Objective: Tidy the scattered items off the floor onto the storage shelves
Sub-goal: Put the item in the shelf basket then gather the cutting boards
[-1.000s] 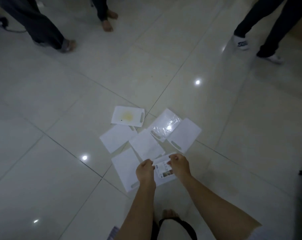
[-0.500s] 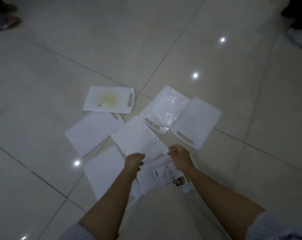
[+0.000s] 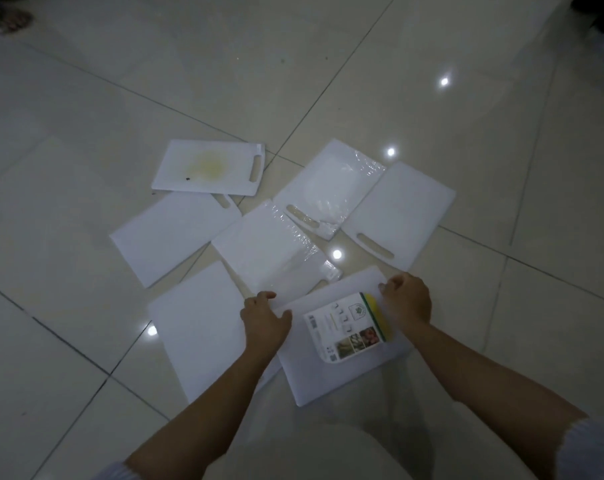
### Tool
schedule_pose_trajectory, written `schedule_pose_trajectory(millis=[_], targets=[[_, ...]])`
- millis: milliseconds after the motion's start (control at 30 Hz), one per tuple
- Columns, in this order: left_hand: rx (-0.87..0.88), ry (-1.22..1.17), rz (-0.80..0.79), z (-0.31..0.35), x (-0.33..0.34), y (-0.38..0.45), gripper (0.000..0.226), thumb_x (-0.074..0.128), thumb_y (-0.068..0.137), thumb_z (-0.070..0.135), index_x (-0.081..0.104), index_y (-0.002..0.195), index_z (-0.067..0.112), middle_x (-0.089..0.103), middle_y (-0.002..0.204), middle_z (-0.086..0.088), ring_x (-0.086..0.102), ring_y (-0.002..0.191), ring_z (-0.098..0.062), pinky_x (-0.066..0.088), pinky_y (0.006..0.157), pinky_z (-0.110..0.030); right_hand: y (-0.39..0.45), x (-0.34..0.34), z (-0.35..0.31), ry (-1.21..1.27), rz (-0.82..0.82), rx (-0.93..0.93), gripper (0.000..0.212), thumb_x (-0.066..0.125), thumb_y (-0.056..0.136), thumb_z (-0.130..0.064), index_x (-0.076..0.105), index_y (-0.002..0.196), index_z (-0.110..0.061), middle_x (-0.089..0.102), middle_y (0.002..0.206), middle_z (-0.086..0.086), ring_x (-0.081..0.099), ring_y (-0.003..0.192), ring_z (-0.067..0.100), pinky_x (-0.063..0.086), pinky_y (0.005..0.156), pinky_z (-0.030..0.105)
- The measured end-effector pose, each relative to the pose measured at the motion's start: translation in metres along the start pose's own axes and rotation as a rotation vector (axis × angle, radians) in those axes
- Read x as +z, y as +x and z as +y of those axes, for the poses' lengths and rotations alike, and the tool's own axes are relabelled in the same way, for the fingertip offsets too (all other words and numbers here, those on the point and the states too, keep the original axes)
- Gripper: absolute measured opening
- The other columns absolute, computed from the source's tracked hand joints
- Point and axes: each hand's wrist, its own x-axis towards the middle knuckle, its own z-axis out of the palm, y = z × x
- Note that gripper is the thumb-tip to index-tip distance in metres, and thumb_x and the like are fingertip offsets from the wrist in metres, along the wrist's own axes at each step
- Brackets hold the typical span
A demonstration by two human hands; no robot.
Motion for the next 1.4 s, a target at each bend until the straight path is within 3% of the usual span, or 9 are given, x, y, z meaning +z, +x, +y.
schedule_pose_trajectory(millis=[200, 300, 467, 767, 900, 1033, 1133, 1267, 1400], targets=[[-0.127, -0.209, 0.078, -0.005, 0.012, -0.029, 0.066, 0.069, 0.085, 0.012, 0.035, 0.141, 0.003, 0.046, 0.135, -0.021, 0.046, 0.124, -0.035, 0.04, 0.105, -0.042, -0.012, 0.001, 0.015, -0.062, -0.01, 0.064, 0.046, 0.058, 0.089, -0.054, 0.063, 0.106, -0.012, 0.065, 0.103, 0.01, 0.062, 0.097, 0.031, 0.048, 0.081, 0.037], [-0.116, -0.257, 0.087, -0.005, 0.007, -0.028, 0.067, 0.062, 0.087, 0.003, 0.029, 0.146, 0.002, 0.053, 0.133, -0.02, 0.053, 0.119, -0.034, 0.043, 0.097, -0.033, -0.002, 0.002, 0.018, -0.058, -0.119, 0.138, 0.041, 0.055, 0.084, -0.06, 0.058, 0.091, -0.02, 0.068, 0.1, 0.014, 0.064, 0.092, 0.032, 0.047, 0.085, 0.041], [-0.124, -0.401, 0.155, -0.004, -0.016, -0.012, 0.041, 0.07, 0.086, 0.012, 0.06, 0.125, 0.005, 0.067, 0.115, -0.013, 0.063, 0.103, -0.025, 0.047, 0.094, -0.027, -0.007, -0.008, 0.006, 0.069, -0.203, 0.088, 0.056, 0.046, 0.097, -0.055, 0.057, 0.072, -0.006, 0.059, 0.067, 0.013, 0.058, 0.06, 0.025, 0.036, 0.051, 0.026], [-0.098, -0.89, 0.243, -0.007, -0.086, -0.001, 0.045, 0.08, 0.076, 0.003, 0.064, 0.117, 0.009, 0.069, 0.1, -0.01, 0.068, 0.086, -0.018, 0.054, 0.077, -0.025, -0.032, -0.032, -0.039, 0.606, -0.509, -0.021, 0.047, 0.049, 0.096, -0.055, 0.065, 0.098, -0.011, 0.069, 0.086, 0.017, 0.059, 0.065, 0.026, 0.046, 0.056, 0.032], [-0.063, -0.917, 0.333, -0.015, -0.108, -0.006, 0.039, 0.074, 0.084, 0.01, 0.063, 0.121, 0.01, 0.068, 0.105, -0.003, 0.065, 0.09, -0.012, 0.052, 0.087, -0.028, -0.047, -0.029, -0.062, 0.771, -0.501, -0.106, 0.042, 0.048, 0.098, -0.05, 0.068, 0.101, -0.012, 0.069, 0.094, 0.015, 0.062, 0.077, 0.028, 0.046, 0.072, 0.037], [-0.076, -0.845, 0.417, -0.029, -0.123, -0.014, 0.041, 0.065, 0.091, 0.035, 0.062, 0.124, 0.012, 0.067, 0.115, -0.002, 0.064, 0.103, -0.016, 0.052, 0.08, -0.024, -0.061, -0.018, -0.088, 0.995, -0.581, 0.039, 0.036, 0.049, 0.097, -0.049, 0.065, 0.098, -0.017, 0.07, 0.088, 0.006, 0.066, 0.068, 0.018, 0.05, 0.056, 0.026], [-0.197, -1.013, 0.499, -0.041, -0.123, -0.022, 0.058, 0.057, 0.089, 0.058, 0.058, 0.126, 0.013, 0.063, 0.114, 0.0, 0.063, 0.105, -0.017, 0.053, 0.09, -0.034, -0.073, -0.003, -0.103, 1.175, -0.674, 0.151, 0.04, 0.05, 0.098, -0.044, 0.063, 0.116, -0.01, 0.07, 0.096, 0.009, 0.068, 0.081, 0.022, 0.056, 0.064, 0.032], [-0.292, -1.348, 0.28, -0.041, -0.108, -0.039, 0.073, 0.051, 0.091, 0.06, 0.038, 0.143, 0.011, 0.054, 0.125, -0.007, 0.061, 0.11, -0.027, 0.049, 0.1, -0.042, -0.096, 0.019, -0.121, 1.262, -0.781, 0.187, 0.033, 0.052, 0.098, -0.036, 0.056, 0.121, -0.013, 0.068, 0.095, 0.007, 0.068, 0.073, 0.018, 0.056, 0.056, 0.027], [-0.226, -1.433, 0.053, -0.034, -0.094, -0.047, 0.067, 0.055, 0.083, 0.066, 0.058, 0.131, 0.018, 0.066, 0.125, -0.007, 0.066, 0.111, -0.029, 0.05, 0.098, -0.05, -0.127, 0.04, -0.133, 1.21, -0.902, 0.181, 0.017, 0.048, 0.101, -0.032, 0.057, 0.096, -0.018, 0.07, 0.082, 0.003, 0.068, 0.075, 0.017, 0.054, 0.067, 0.031]])
